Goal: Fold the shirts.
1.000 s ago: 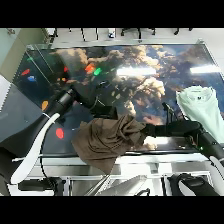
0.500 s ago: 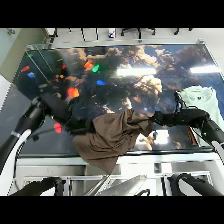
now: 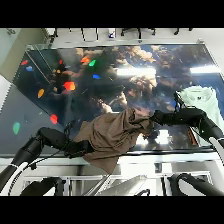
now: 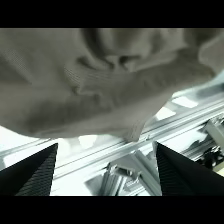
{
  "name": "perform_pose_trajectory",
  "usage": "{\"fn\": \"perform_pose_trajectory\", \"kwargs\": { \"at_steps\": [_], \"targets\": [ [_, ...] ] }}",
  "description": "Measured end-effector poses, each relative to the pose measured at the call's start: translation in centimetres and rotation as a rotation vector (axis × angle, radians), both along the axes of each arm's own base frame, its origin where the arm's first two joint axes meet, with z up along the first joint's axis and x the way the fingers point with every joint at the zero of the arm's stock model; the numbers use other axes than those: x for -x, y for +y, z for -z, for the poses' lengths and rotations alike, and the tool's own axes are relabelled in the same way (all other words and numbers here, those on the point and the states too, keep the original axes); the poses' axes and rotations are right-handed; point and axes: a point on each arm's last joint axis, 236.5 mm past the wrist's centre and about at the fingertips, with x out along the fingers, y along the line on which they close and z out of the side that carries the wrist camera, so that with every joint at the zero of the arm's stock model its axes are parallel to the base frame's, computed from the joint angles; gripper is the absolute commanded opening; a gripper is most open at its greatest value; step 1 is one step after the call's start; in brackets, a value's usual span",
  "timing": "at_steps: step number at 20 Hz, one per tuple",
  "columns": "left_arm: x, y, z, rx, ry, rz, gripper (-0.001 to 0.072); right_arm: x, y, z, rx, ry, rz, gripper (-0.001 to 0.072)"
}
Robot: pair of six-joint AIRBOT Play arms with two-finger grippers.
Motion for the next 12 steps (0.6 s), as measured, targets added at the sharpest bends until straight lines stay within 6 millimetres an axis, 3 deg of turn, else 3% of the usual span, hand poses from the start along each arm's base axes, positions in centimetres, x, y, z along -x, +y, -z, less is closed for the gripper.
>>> {"fn": "perform_pose_trajectory", "kwargs": {
  "at_steps": [6, 9, 11, 12],
  "targets": [
    [0.6, -0.2, 3.4, -0.009, 0.102, -0.038, 0.0659, 0.0, 0.0, 0.0, 0.002, -0.001, 0.001, 0.002],
    [-0.8, -0.7, 4.0, -0.004, 0.103, -0.061, 0.0649, -0.1, -0.1, 0.0, 0.002, -0.002, 0.002, 0.002],
    [-3.1, -1.2, 4.2, -0.013, 0.046, -0.07, 0.027, -0.1, -0.1, 0.0, 0.002, -0.002, 0.001, 0.002],
    [-4.6, -1.4, 4.5, -0.028, 0.003, -0.065, 0.0144, -0.1, -0.1, 0.0, 0.002, -0.002, 0.001, 0.0021]
  ]
}}
